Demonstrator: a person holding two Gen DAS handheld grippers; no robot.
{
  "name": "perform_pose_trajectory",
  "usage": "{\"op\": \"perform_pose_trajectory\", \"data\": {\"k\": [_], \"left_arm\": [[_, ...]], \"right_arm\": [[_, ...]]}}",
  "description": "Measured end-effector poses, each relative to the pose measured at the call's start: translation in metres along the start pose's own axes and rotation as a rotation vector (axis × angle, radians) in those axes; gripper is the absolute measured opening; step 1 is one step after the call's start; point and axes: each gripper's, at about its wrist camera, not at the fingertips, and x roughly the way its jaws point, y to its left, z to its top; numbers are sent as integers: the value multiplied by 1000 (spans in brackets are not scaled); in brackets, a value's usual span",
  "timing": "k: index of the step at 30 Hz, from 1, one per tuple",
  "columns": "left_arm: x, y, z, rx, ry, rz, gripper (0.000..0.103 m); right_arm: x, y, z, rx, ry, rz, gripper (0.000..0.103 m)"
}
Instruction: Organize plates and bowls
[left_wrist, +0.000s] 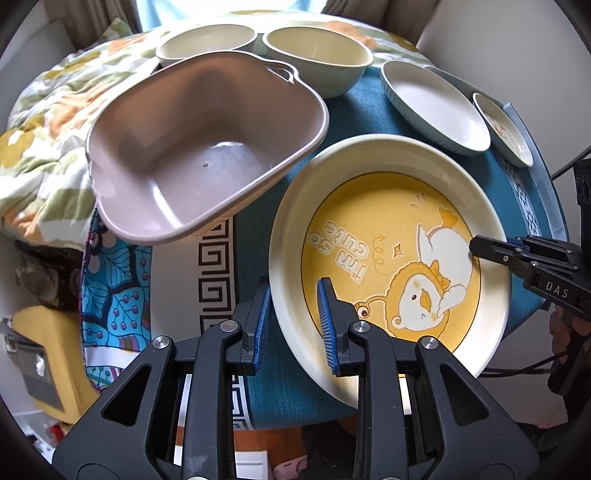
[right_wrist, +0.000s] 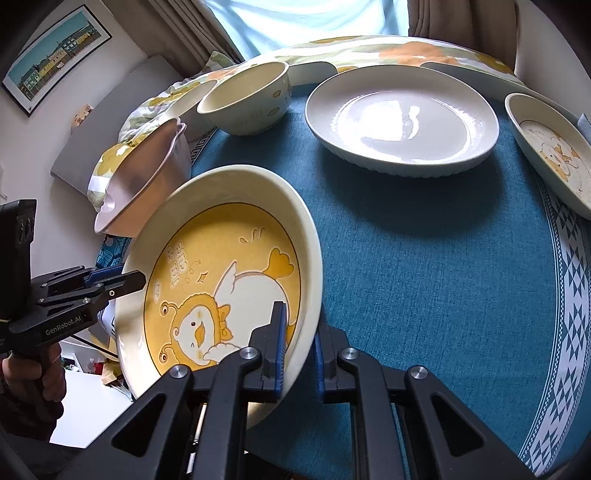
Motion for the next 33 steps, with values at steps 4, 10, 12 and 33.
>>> {"op": "perform_pose_trajectory", "data": {"k": [4,10,12,33], "left_arm": [[0,-5,1,9,-6,20,22],[1,-8,2,13,-8,36,22],[2,-9,2,7,-3,37,22],[-8,-27,-6,39,-5,109,91]], "right_arm": [[6,0,0,-9,24,-24,12],[6,1,1,-2,30,-22,12],[5,1,1,-6,30,-23,12],[-7,6,-5,-14,0,-23,65]]}}
